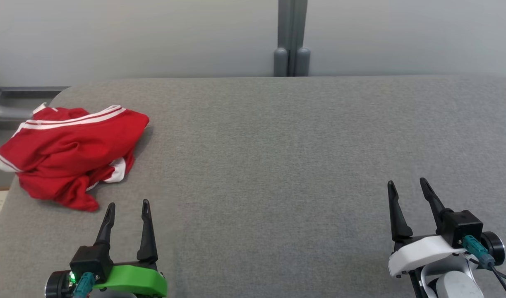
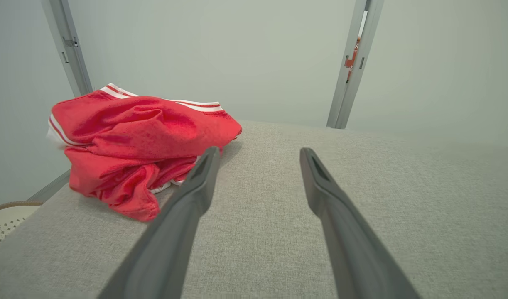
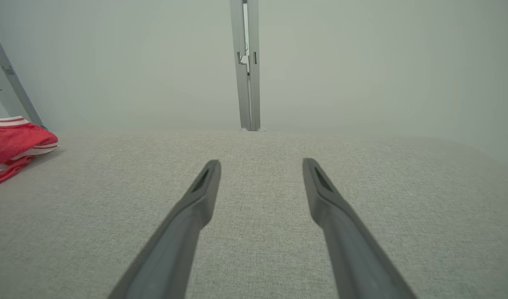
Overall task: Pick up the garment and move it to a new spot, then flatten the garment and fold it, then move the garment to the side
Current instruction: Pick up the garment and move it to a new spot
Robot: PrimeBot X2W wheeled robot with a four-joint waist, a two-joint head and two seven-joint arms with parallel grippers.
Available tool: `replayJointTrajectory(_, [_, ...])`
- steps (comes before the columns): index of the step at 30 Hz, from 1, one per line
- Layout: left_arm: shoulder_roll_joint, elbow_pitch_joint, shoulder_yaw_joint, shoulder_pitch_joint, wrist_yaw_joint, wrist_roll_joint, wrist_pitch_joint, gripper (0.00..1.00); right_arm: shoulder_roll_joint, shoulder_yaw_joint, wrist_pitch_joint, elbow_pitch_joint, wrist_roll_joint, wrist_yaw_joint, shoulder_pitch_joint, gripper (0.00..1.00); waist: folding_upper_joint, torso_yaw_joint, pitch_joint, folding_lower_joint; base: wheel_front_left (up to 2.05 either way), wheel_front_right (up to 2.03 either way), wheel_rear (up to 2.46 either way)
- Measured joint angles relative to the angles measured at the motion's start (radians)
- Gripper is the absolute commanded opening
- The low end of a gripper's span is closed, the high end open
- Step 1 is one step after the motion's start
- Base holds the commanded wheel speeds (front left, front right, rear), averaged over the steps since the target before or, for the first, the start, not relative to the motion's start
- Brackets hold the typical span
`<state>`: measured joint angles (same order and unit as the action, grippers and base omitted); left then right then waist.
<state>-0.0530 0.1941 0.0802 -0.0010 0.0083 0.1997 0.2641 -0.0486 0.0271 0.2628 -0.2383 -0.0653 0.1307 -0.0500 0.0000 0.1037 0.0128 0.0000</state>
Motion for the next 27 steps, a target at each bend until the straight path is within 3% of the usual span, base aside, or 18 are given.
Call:
replayJointTrajectory(16, [-0.024, 0.002, -0.011, 0.040, 0.012, -0.004, 0.000, 1.00, 0.000, -0.030, 0.000, -0.009, -0.011, 0.000, 0.023, 1.00, 0.0000, 0.280, -0.022, 0.0000, 0.00, 0.00, 0.00])
replayJointTrajectory(21, [-0.029, -0.032, -0.050, 0.074, 0.041, 0.012, 0.000, 1.00, 0.001, -0.086, 0.000, -0.015, -0.009, 0.000, -0.009, 1.00, 0.0000, 0.366, -0.024, 0.0000, 0.00, 0.00, 0.00])
replayJointTrajectory(27, [-0.028, -0.077, -0.082, 0.108, 0.067, 0.027, 0.000, 1.00, 0.001, -0.131, 0.000, -0.039, -0.006, 0.000, -0.055, 1.00, 0.0000, 0.420, -0.008, 0.0000, 0.00, 0.00, 0.00])
